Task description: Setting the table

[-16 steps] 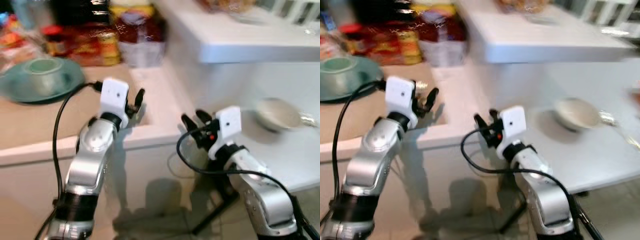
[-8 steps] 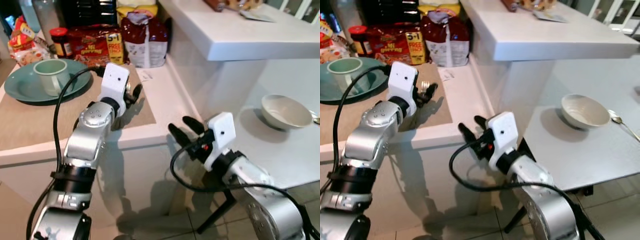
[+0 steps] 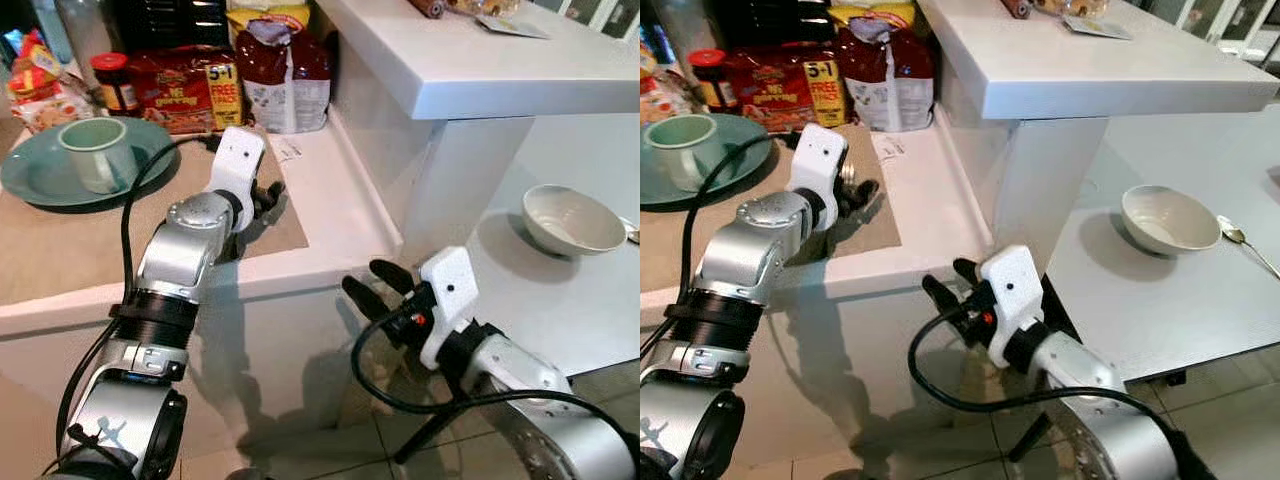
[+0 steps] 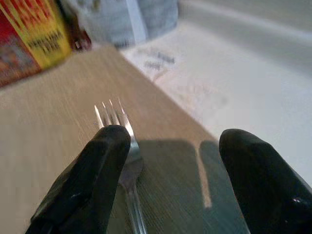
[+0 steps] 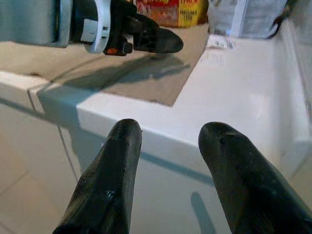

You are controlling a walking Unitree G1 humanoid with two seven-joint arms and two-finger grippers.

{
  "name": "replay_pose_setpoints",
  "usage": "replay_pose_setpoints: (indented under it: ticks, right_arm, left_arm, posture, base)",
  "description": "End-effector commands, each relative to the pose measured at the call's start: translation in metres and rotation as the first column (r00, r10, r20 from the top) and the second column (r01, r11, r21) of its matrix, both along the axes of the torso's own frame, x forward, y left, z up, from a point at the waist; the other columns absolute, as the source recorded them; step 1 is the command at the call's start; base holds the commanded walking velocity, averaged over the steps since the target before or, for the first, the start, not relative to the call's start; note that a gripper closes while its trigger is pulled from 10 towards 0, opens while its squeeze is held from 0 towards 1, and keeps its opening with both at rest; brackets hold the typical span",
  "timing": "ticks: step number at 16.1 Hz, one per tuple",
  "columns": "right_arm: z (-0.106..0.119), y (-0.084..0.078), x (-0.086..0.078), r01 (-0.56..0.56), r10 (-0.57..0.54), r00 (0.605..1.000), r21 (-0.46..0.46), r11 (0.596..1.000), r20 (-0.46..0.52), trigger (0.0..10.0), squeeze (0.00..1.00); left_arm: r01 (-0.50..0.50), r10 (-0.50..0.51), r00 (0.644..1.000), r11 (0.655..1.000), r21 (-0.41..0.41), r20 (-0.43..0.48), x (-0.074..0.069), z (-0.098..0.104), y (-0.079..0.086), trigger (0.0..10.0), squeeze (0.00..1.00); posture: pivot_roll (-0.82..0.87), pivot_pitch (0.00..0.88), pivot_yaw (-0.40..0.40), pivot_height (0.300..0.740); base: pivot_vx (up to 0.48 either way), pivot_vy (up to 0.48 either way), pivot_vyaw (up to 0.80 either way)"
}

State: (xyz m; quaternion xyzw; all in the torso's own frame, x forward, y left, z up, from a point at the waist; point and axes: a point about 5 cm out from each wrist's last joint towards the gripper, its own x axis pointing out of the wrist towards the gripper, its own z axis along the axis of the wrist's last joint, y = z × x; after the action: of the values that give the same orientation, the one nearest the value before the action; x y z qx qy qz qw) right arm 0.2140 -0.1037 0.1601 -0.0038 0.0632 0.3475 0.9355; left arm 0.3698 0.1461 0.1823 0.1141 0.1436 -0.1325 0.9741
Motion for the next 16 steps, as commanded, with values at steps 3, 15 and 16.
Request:
replay_pose_setpoints:
  ticks: [3,15,16]
  right_arm:
    - [0.008,-0.011,0.001,0.021,-0.020,1.000,-0.017,1.000,0.021,10.0,0.00]
    - [0.012,-0.027,0.007,0.013,-0.010,0.999,-0.079,0.997,0.038,10.0,0.00]
    - [0.012,-0.028,0.007,0.013,-0.010,0.999,-0.082,0.997,0.037,10.0,0.00]
  left_arm:
    - [-0.052,0.052,0.998,0.999,0.000,-0.031,0.004,0.000,0.005,10.0,0.00]
    - [-0.122,0.119,0.989,0.992,-0.031,-0.086,0.000,0.000,0.017,0.3,0.00]
    - [-0.121,0.118,0.989,0.992,-0.028,-0.088,0.000,0.000,0.016,0.0,0.00]
  posture:
    - [-0.01,0.000,-0.036,0.740]
    - [-0.01,0.000,-0.051,0.740]
    - [-0.01,0.000,-0.047,0.740]
  base:
    - [0.000,0.000,0.00]
    - [0.000,0.000,0.00]
    - [0.000,0.000,0.00]
